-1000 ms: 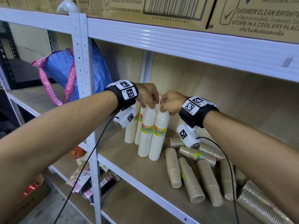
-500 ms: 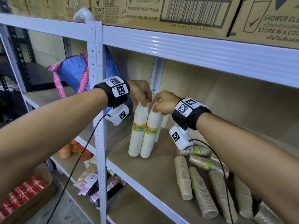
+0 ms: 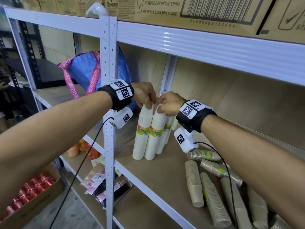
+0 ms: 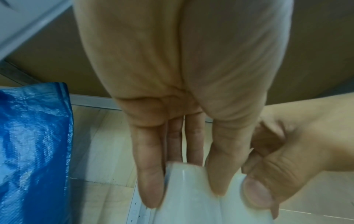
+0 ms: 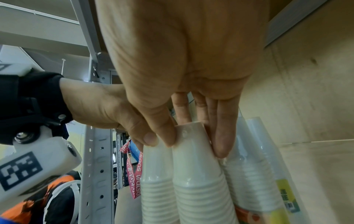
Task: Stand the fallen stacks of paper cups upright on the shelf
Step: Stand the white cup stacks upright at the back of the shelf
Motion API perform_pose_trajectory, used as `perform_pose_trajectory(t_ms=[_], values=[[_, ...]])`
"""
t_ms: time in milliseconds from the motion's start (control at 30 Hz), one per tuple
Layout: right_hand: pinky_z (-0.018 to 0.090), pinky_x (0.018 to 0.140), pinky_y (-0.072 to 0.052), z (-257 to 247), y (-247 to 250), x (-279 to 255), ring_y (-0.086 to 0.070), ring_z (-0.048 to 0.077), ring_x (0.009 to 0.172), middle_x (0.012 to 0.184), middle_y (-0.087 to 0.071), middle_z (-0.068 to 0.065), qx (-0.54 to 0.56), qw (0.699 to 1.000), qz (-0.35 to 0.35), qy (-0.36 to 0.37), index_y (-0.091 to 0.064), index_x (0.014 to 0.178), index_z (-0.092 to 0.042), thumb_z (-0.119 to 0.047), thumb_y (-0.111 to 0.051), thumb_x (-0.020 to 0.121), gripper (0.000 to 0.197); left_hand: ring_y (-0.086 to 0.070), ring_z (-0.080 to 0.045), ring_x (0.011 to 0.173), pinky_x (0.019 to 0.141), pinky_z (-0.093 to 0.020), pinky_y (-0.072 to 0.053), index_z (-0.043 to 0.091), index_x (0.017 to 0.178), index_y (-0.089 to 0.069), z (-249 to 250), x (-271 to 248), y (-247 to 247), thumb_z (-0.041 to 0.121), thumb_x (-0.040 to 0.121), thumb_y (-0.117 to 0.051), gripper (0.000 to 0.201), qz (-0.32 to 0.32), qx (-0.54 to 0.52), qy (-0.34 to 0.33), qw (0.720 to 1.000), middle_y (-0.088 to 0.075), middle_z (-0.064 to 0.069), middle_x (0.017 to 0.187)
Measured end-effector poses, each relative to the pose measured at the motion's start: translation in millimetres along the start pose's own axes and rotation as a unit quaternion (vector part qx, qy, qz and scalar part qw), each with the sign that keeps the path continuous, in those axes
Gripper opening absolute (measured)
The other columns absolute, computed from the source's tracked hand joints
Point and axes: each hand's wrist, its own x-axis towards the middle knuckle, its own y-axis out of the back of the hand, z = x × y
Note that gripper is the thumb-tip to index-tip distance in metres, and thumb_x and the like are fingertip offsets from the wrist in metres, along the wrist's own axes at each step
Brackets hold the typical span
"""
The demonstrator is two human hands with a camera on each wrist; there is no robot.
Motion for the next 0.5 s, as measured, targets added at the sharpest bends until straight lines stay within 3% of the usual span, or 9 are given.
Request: perform_pose_trajectory(t_ms=[133, 200, 300, 367, 433, 500], values=[[0.033, 0.076, -0.055, 3, 5, 0, -0.064, 0.024, 0.081, 0.096, -0.063, 0.003, 0.011, 1.0, 0.012, 0.01, -0.068, 0.108, -0.017, -0.017, -0.072, 0.078, 0.03, -0.066, -0.015, 0.09, 0.066, -0.018, -0.054, 0.011, 0.118, -0.067, 6, -4, 7, 0.008, 0.082, -0.072, 0.036, 0.018, 0.003, -0.008, 1.0, -0.067, -0.001, 0.101], [0.031, 0.077, -0.054, 6, 10, -1, -0.064, 0.023, 0.086, 0.103, -0.064, 0.002, 0.011, 0.999, 0.034, 0.018, -0.068, 0.104, -0.019, -0.021, -0.071, 0.078, 0.026, -0.065, -0.013, 0.087, 0.069, -0.02, -0.052, 0.015, 0.115, -0.068, 13, -7, 11, 0.011, 0.08, -0.073, 0.035, 0.038, 0.018, -0.017, 0.999, -0.068, 0.003, 0.093], [0.028, 0.077, -0.051, 12, 22, -8, -0.063, 0.021, 0.094, 0.104, -0.064, 0.0, 0.004, 0.997, 0.068, 0.02, -0.07, 0.099, -0.021, -0.029, -0.072, 0.079, 0.022, -0.064, -0.016, 0.097, 0.079, -0.023, -0.049, 0.018, 0.118, -0.067, 23, -3, 15, 0.018, 0.083, -0.075, 0.036, 0.07, 0.015, -0.036, 0.997, -0.069, 0.0, 0.102], [0.025, 0.071, -0.044, 19, 29, -11, -0.061, 0.02, 0.091, 0.099, -0.063, 0.0, -0.007, 0.996, 0.084, 0.014, -0.071, 0.1, -0.019, -0.028, -0.07, 0.082, 0.02, -0.063, -0.013, 0.096, 0.076, -0.019, -0.046, 0.019, 0.118, -0.067, 29, -3, 16, 0.017, 0.083, -0.074, 0.036, 0.083, 0.009, -0.046, 0.995, -0.07, 0.001, 0.103], [0.024, 0.07, -0.041, 41, 38, -26, -0.06, 0.02, 0.088, 0.096, -0.062, 0.0, -0.015, 0.995, 0.1, -0.021, -0.071, 0.1, -0.016, -0.025, -0.067, 0.085, 0.019, -0.064, -0.011, 0.094, 0.074, -0.018, -0.047, 0.02, 0.119, -0.067, 48, 12, 7, 0.018, 0.082, -0.075, 0.038, 0.066, 0.008, -0.07, 0.995, -0.071, 0.001, 0.102], [0.024, 0.07, -0.041, 55, 39, -31, -0.059, 0.021, 0.088, 0.095, -0.061, 0.001, -0.014, 0.994, 0.097, -0.038, -0.07, 0.101, -0.015, -0.023, -0.067, 0.084, 0.019, -0.065, -0.014, 0.095, 0.079, -0.023, -0.052, 0.02, 0.118, -0.067, 56, 14, -1, 0.022, 0.081, -0.077, 0.039, 0.059, 0.009, -0.075, 0.995, -0.071, 0.0, 0.101]])
